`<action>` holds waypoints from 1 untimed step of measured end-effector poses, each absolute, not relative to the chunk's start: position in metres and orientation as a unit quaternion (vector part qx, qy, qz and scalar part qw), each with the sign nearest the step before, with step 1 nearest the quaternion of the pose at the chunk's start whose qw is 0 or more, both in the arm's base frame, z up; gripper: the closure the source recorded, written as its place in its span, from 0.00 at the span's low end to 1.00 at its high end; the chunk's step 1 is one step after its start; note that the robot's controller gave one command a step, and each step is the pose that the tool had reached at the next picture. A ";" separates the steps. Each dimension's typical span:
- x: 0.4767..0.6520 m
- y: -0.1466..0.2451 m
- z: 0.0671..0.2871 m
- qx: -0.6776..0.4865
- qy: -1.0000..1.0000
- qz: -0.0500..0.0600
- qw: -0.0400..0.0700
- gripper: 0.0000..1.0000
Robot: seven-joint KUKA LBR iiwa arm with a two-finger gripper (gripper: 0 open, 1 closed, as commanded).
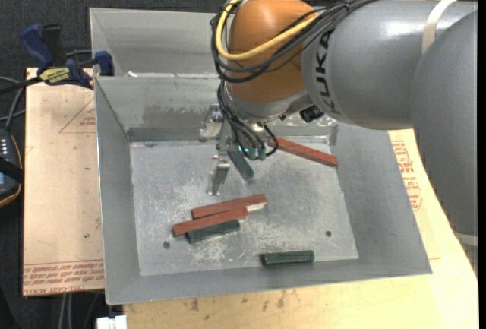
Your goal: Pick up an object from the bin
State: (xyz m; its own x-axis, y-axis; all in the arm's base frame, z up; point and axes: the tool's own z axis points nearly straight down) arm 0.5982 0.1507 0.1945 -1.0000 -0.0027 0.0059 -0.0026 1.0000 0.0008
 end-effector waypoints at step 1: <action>0.600 0.150 0.198 0.000 -1.000 -0.001 0.000 0.00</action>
Offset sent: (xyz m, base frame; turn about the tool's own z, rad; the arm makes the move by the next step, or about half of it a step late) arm -0.0673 -0.0297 -0.0857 -0.2237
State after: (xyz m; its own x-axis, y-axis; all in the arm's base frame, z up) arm 0.6000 0.1501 0.1982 -1.0000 -0.0004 -0.0010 -0.0004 1.0000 0.0014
